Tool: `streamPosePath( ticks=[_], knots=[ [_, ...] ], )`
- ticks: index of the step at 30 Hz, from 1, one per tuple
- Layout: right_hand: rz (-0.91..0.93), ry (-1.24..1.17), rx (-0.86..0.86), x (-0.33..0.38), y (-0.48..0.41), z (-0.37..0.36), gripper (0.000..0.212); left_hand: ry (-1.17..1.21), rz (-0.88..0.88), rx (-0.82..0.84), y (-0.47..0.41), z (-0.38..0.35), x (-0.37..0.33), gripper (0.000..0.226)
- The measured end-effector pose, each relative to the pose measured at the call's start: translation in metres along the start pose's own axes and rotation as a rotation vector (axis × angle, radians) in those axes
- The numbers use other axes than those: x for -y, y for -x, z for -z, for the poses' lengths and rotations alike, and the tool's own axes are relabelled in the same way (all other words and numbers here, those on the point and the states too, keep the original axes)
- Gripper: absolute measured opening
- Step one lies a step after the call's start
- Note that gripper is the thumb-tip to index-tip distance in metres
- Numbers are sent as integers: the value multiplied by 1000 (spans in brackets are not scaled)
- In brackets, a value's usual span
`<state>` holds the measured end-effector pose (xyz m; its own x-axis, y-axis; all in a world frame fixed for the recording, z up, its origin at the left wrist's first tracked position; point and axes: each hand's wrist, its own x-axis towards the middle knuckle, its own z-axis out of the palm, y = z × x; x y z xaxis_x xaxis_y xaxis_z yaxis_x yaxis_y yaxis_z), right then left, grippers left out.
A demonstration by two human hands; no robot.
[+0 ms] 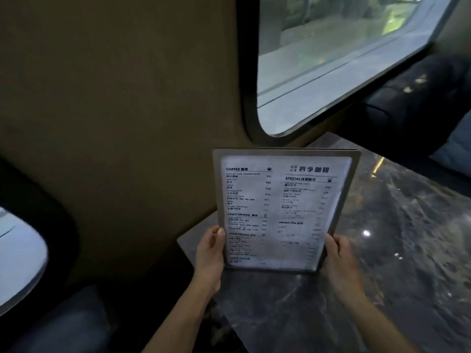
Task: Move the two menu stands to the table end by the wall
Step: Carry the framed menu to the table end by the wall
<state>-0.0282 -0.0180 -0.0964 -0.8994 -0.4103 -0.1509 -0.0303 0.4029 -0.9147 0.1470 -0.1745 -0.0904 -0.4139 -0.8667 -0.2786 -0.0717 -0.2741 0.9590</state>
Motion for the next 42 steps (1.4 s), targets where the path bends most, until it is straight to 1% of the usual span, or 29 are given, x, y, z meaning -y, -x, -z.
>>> streamPosePath(
  ticks=[4, 8, 13, 16, 19, 21, 22, 26, 29, 31, 32, 35, 37, 39, 42],
  knots=[
    [50, -10, 55, 11, 5, -37, 23, 30, 40, -103, -3, 37, -3, 24],
    [96, 59, 114, 26, 6, -63, 25, 51, 79, -196, -4, 61, -8, 20],
    [74, 115, 185, 42, -2, -81, 30, 69, 40, -234, -1, 73, -7, 19],
    [31, 60, 222, 49, -12, -90, 29, 58, 21, -242, 1, 74, -5, 18],
    [36, -15, 246, 54, -22, -94, 26, 22, 24, -189, 1, 79, -4, 12],
    [55, 5, 249, 50, -25, -92, 25, -40, 34, -118, 1, 86, 0, 7],
    [52, 40, 262, 45, -25, -90, 25, -111, 42, -84, 1, 90, 3, 10],
    [33, 155, 334, 25, -23, -80, 23, -523, 17, 9, 0, 105, 23, 20],
    [103, 322, 360, 18, -20, -79, 19, -635, 10, 43, -4, 107, 29, 23],
    [135, 386, 407, 13, -22, -82, 15, -680, -9, 51, -6, 107, 32, 27],
    [111, 391, 457, 11, -24, -84, 16, -708, -26, 51, -7, 106, 33, 30],
    [5, 377, 592, 8, -35, -88, 29, -778, -81, 24, -9, 105, 37, 37],
    [-6, 263, 649, 8, -38, -93, 44, -793, -98, 10, -9, 105, 40, 35],
    [-46, 136, 683, 8, -40, -101, 58, -800, -103, 3, -10, 106, 43, 31],
    [-89, 116, 665, 10, -46, -114, 58, -816, -127, -21, -10, 106, 45, 26]
  ],
)
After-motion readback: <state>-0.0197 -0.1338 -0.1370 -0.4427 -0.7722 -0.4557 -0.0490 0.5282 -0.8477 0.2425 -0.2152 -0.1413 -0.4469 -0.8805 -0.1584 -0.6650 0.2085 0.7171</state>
